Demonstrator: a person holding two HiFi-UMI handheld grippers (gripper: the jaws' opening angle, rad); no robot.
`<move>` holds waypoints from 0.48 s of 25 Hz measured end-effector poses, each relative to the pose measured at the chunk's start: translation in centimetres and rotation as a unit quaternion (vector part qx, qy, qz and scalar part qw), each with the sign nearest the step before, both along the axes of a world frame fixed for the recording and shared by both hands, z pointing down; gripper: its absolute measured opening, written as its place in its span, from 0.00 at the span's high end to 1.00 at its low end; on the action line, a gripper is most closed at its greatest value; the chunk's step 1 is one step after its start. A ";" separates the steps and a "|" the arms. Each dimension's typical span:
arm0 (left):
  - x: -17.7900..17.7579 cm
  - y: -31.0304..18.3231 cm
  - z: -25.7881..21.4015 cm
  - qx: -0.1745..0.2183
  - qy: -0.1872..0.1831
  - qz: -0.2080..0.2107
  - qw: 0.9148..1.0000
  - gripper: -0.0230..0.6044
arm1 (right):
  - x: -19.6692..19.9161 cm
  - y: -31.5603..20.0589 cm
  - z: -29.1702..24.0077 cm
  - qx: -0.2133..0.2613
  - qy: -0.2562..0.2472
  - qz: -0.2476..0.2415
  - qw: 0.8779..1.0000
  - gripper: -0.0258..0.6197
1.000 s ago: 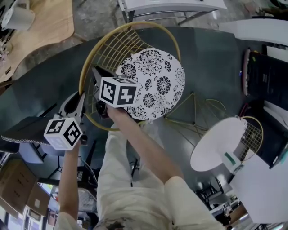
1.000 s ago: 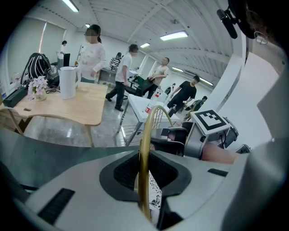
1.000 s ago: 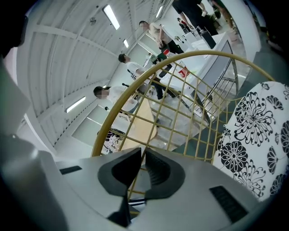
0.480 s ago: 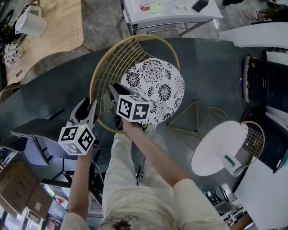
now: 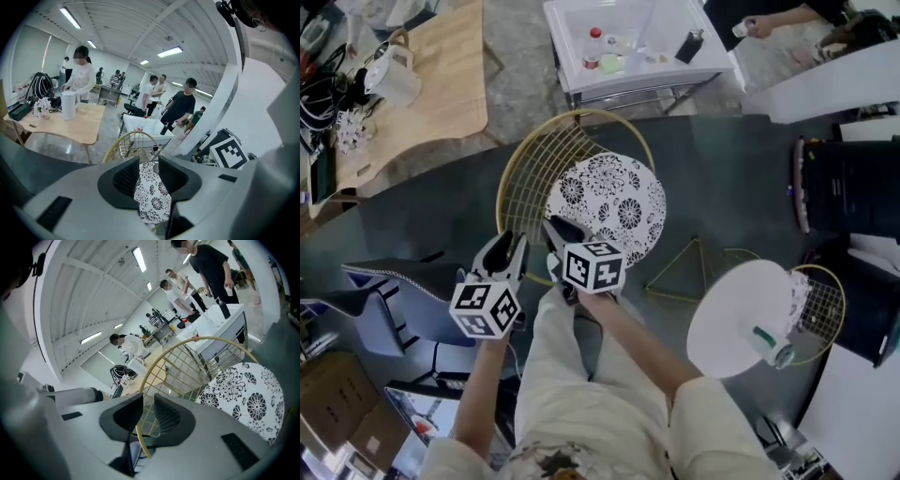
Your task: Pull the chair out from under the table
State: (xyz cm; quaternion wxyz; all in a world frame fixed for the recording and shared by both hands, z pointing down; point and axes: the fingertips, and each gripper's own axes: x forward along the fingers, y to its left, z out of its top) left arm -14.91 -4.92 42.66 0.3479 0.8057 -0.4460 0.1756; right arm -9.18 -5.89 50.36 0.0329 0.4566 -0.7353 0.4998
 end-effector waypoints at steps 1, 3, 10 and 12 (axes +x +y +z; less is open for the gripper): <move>0.3 0.7 -0.8 0.003 0.000 0.001 1.000 0.76 | 0.4 0.7 -1.1 0.008 0.007 -0.008 1.000 0.84; 1.2 1.9 -2.4 0.010 0.000 0.003 1.000 0.76 | 1.4 2.0 -3.4 0.026 0.018 -0.021 0.999 0.85; 4.4 5.4 -7.8 0.005 0.039 0.009 0.999 0.77 | 5.5 6.7 -10.6 0.063 0.042 -0.055 0.996 0.88; 5.8 6.3 -9.9 0.018 0.042 0.013 0.999 0.77 | 6.9 7.9 -13.2 0.086 0.051 -0.071 0.992 0.88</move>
